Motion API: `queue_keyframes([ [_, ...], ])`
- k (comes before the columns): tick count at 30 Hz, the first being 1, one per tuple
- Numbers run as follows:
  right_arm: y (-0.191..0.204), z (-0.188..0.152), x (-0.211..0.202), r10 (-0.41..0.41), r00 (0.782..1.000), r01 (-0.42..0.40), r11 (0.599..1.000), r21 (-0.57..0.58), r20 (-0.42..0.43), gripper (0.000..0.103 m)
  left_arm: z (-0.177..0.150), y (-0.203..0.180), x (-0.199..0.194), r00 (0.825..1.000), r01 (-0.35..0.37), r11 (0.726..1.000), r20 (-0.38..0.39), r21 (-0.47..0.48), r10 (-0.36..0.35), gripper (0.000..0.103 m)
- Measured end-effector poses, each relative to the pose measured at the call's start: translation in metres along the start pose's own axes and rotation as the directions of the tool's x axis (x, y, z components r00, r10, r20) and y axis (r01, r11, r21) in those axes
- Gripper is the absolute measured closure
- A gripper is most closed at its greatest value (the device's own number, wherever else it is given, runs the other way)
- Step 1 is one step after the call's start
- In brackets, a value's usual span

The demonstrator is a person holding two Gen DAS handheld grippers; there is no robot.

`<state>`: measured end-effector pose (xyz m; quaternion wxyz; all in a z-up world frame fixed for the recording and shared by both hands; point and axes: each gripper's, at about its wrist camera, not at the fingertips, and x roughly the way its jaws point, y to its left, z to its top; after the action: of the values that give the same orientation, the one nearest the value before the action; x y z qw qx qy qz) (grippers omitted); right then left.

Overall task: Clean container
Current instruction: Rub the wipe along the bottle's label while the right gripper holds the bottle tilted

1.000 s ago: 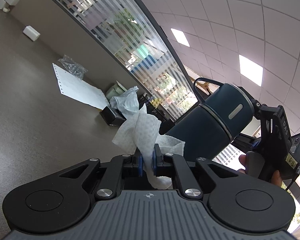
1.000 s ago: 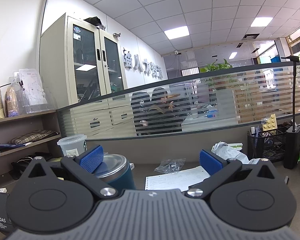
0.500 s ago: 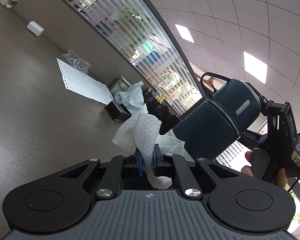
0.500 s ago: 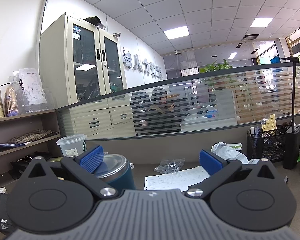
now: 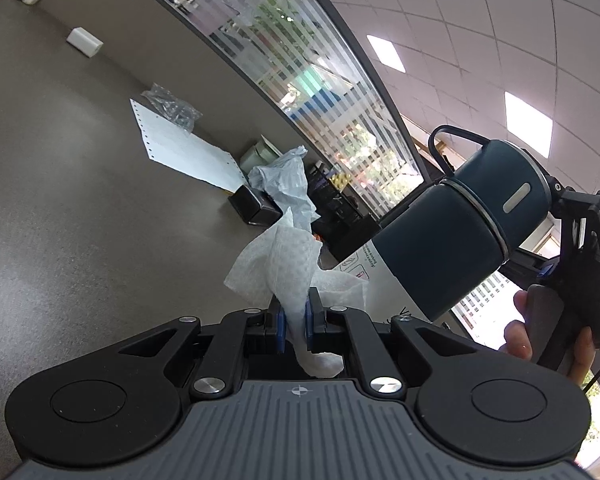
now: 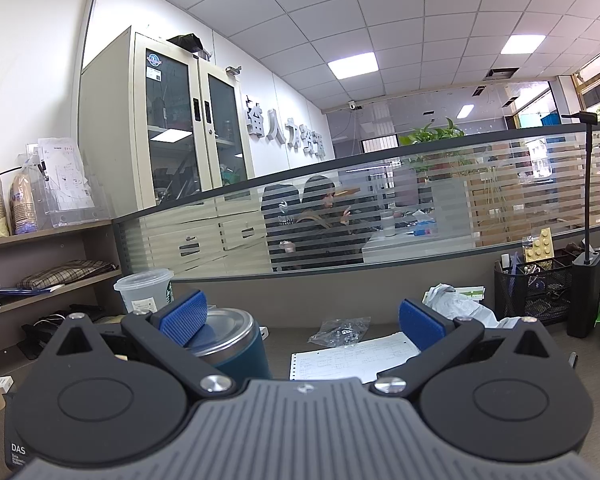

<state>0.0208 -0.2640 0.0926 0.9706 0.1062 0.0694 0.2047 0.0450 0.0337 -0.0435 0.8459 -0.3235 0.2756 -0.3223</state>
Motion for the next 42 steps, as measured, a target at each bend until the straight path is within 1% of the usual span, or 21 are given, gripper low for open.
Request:
queue_keyframes([
  [18,-0.001,0.000,0.002,0.005,1.000,-0.005,1.000,0.003,0.002,0.000,-0.004,0.011,0.006,0.995,-0.062,0.997,-0.074,-0.035,0.059,0.092],
  [29,-0.002,0.000,0.002,0.006,1.000,-0.006,1.000,0.005,0.003,0.000,-0.006,0.013,0.008,0.991,-0.088,0.995,-0.101,-0.037,0.084,0.092],
  [34,-0.002,0.001,0.002,0.006,1.000,-0.006,1.000,0.005,0.003,0.000,-0.007,0.013,0.010,0.987,-0.111,0.993,-0.118,-0.027,0.107,0.092],
  [36,-0.002,0.001,0.002,0.007,1.000,-0.007,1.000,0.004,0.003,0.000,-0.007,0.012,0.009,0.988,-0.106,0.994,-0.113,-0.021,0.103,0.092],
  [42,-0.002,0.001,0.003,0.009,1.000,-0.009,1.000,0.004,0.003,0.000,-0.001,0.002,-0.002,0.998,-0.027,1.000,-0.057,-0.006,0.027,0.092],
])
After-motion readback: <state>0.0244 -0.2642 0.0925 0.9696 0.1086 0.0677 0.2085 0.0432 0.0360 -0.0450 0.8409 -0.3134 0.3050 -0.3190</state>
